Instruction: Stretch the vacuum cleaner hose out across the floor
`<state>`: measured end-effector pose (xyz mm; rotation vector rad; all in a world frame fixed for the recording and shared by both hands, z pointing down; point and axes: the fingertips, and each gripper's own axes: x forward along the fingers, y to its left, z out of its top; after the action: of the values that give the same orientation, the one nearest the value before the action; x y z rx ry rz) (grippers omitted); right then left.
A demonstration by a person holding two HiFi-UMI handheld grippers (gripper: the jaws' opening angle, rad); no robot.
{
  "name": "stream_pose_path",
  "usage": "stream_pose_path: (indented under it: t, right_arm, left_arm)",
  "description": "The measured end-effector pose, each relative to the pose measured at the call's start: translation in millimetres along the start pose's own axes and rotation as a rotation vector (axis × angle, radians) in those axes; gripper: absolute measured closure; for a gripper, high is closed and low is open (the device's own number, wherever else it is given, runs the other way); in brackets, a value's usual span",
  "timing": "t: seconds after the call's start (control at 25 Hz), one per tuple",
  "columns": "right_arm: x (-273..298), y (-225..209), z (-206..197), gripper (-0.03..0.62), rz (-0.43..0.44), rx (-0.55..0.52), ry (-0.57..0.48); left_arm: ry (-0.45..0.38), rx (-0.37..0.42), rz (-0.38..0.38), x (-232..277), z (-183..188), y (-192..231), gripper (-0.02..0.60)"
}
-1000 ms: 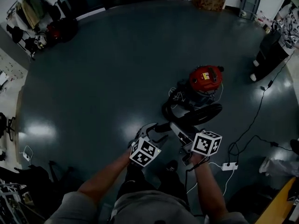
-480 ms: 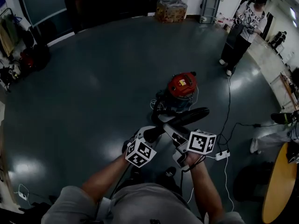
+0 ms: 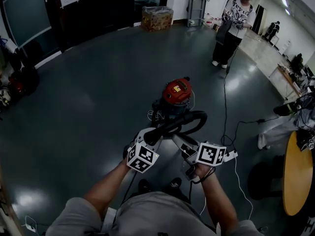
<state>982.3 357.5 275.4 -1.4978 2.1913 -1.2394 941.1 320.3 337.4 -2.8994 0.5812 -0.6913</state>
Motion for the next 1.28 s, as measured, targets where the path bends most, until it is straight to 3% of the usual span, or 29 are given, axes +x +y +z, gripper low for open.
stream_pose_path:
  t: [0.28, 0.52, 0.64, 0.76, 0.88, 1.04, 1.28]
  right_arm:
    - [-19, 28, 16, 0.393, -0.103, -0.454, 0.041]
    - [-33, 71, 63, 0.393, -0.182, -0.964, 0.064]
    - [-26, 91, 64, 0.393, -0.148, -1.188, 0.186]
    - [-22, 89, 54, 0.393, -0.110, -1.338, 0.365]
    - [-17, 77, 37, 0.393, -0.053, -1.442, 0.557]
    - [-13, 51, 8, 0.393, 0.010, -1.491, 0.781]
    - [-25, 7, -25, 0.395, 0.088, -1.432, 1.032]
  left_arm:
    - [-0.010, -0.005, -0.008, -11, 19, 17, 0.451]
    - [-0.036, 0.087, -0.060, -27, 43, 17, 0.451]
    - [-0.039, 0.161, -0.105, -37, 53, 14, 0.451]
    - [-0.027, 0.234, -0.165, -42, 58, 6, 0.451]
    - [-0.012, 0.288, -0.229, -45, 58, -4, 0.451]
    - [0.014, 0.352, -0.307, -43, 54, -23, 0.451]
    - [0.049, 0.409, -0.397, -28, 55, -51, 0.451]
